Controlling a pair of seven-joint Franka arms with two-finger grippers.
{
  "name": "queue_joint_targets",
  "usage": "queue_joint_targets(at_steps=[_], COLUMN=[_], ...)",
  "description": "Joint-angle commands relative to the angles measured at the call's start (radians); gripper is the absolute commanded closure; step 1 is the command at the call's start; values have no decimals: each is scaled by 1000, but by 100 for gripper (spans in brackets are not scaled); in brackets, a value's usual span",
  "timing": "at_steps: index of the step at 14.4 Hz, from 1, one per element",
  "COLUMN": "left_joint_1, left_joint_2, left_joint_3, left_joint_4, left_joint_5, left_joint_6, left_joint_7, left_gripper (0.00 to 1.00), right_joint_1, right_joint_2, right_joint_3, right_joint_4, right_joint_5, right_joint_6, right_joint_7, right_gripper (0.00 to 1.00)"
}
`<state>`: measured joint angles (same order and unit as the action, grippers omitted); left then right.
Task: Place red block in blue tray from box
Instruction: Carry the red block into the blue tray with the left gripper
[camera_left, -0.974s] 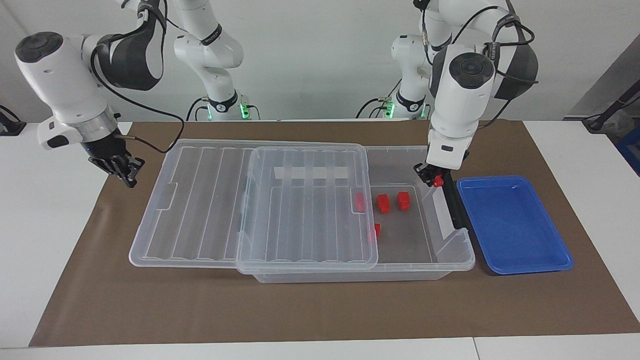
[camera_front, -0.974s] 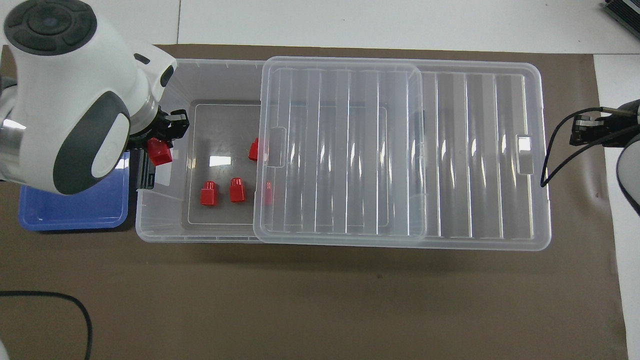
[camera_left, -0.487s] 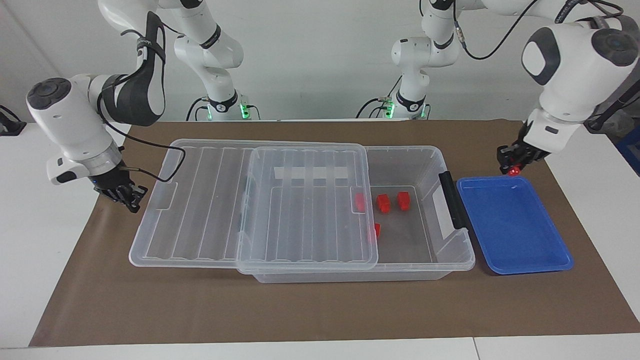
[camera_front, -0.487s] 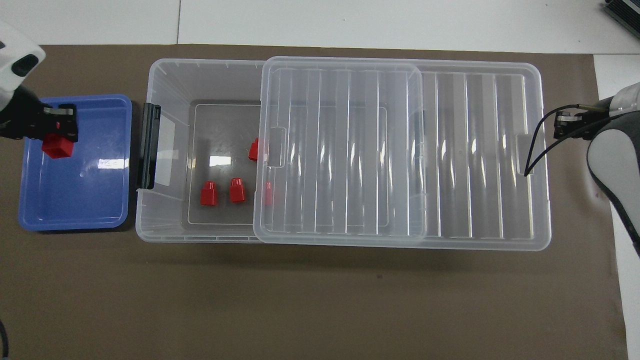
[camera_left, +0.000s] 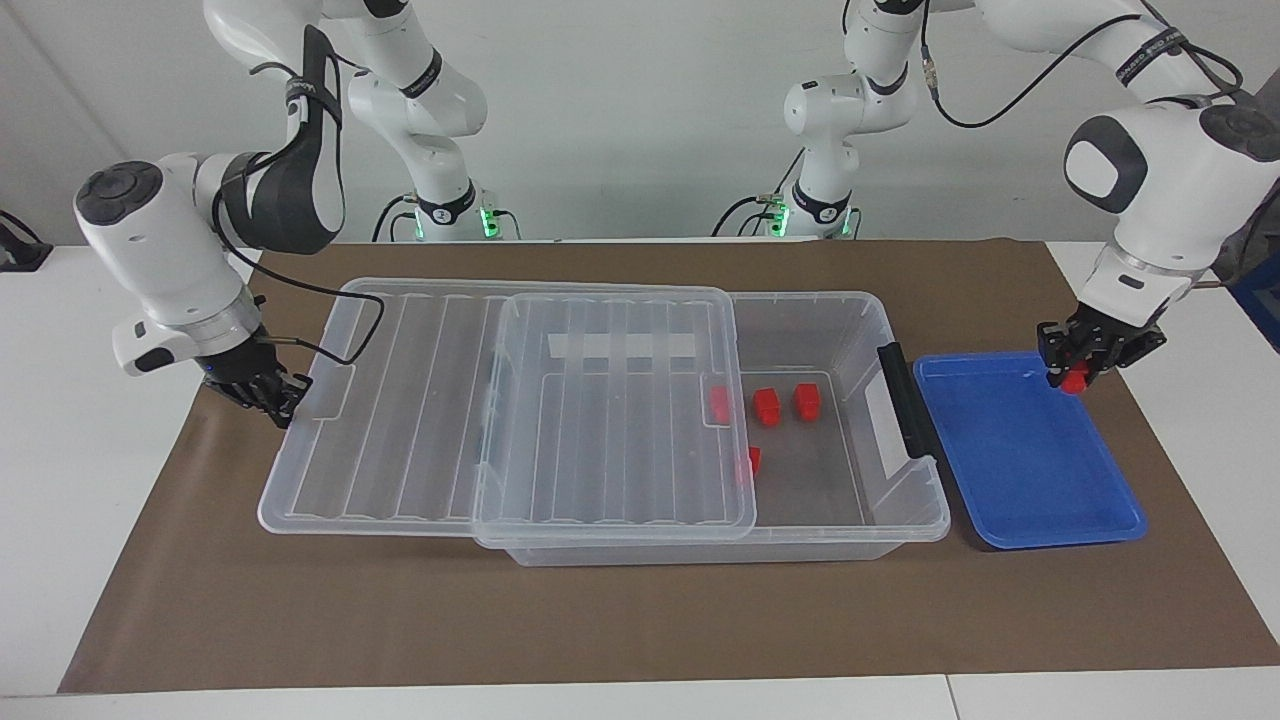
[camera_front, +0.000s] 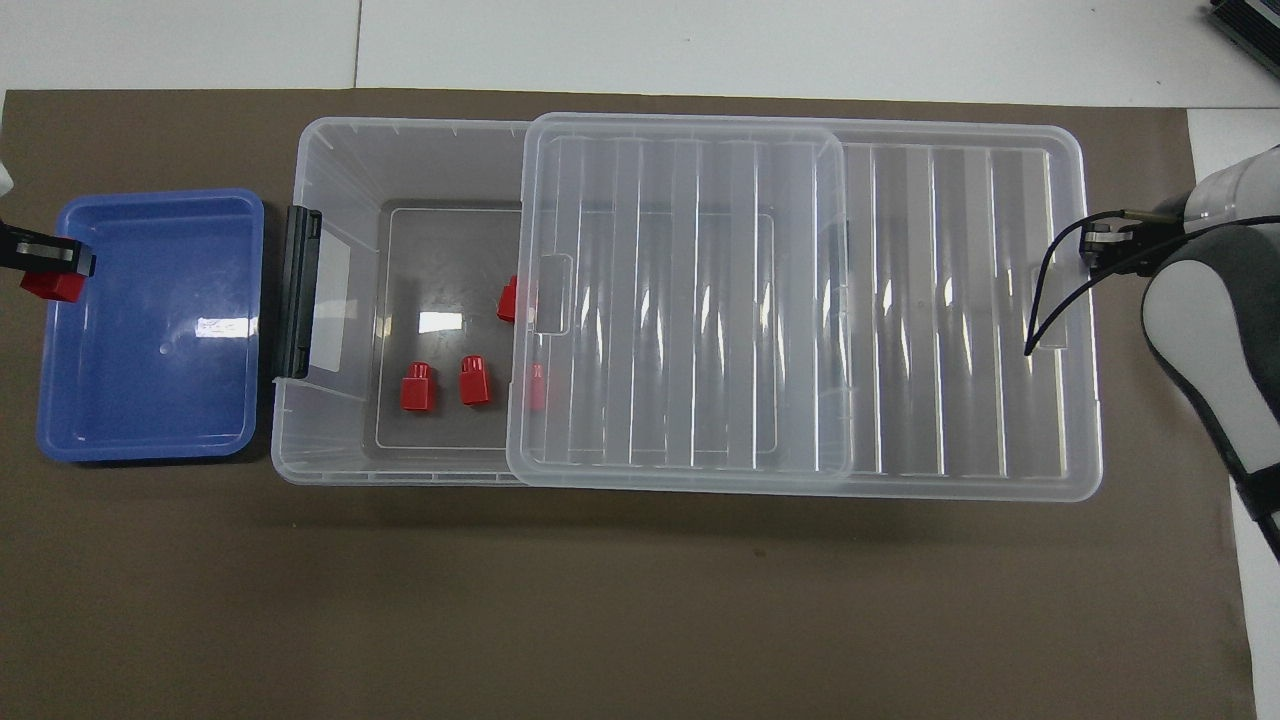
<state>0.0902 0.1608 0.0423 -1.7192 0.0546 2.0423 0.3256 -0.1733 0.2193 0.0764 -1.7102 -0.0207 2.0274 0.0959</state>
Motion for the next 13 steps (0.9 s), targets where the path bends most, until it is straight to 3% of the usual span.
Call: queue_joint_targets(at_steps=[1, 7, 13], left_joint_1=[45, 62, 65], left_joint_2=[-32, -11, 58], left_joint_3=[-8, -9, -9], left_joint_4=[-109, -322, -364], left_joint_5=[-16, -82, -88], left_joint_6=[100, 359, 444], left_joint_7=[46, -72, -74], left_gripper=[100, 100, 100], right_joint_1=[24, 126, 198], right_joint_2=[-3, -4, -9], right_joint_3=[5, 5, 5], right_joint_4=[1, 3, 0], right_joint_5=[18, 18, 19], right_joint_6=[0, 1, -18], right_joint_7=[-30, -64, -64], right_gripper=[100, 100, 100])
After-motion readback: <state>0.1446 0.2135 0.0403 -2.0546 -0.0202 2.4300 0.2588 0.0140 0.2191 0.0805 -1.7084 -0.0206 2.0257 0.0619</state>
